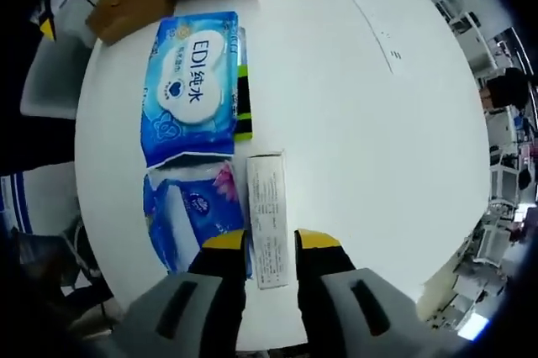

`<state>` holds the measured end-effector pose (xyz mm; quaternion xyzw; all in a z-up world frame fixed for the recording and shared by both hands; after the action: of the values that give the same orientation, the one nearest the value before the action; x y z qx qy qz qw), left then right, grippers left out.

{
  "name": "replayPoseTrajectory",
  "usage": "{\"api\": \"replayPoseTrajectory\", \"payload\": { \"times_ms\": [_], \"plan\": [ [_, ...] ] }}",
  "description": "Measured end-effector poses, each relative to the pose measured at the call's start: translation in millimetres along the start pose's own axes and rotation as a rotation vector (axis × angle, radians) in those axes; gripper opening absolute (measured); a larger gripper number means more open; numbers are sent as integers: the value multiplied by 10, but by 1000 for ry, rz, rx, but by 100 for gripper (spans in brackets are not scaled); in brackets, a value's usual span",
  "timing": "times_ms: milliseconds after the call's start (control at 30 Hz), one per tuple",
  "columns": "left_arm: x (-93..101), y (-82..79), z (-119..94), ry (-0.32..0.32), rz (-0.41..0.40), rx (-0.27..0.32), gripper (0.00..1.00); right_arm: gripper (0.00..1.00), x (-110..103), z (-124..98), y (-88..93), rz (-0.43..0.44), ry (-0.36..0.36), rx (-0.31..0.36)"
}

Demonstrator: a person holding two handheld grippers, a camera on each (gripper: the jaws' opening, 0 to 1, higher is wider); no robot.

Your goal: Operate the shoe box by opening the lid, removing the specified soft item, and placing it in the target area until the item is outside and the box remains undamaged.

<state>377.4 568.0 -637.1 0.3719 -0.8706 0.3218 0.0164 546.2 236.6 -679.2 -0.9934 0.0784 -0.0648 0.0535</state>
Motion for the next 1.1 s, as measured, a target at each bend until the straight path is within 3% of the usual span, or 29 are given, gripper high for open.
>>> {"api": "replayPoseTrajectory", "payload": {
  "times_ms": [167,600,833,1100],
  "plan": [
    [40,52,-57,8,17,4,53,20,-163,-222,-170,73,40,92],
    [-12,155,-242,43,57,31,53,19,-701,-493,-423,101,72,107],
    [-150,189,-397,53,63,58,53,20,-975,-604,-707,111,77,123],
    [-264,339,-552,72,65,73,52,19,-1201,-582,-1089,107,63,150]
  ]
}}
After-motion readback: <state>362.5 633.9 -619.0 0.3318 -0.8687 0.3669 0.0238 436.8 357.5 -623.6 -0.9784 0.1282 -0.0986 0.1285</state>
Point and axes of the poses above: the point that each gripper's makers call its tool centre point, and the gripper's own axes: z roughly forward along the fingers, x roughly to its right, y roughly out of its underside, the point moved 4 cm from there along -z, roughly backward along the fingers, and after that the axes turned 12 degrees about -z, right-handed, at the moved point
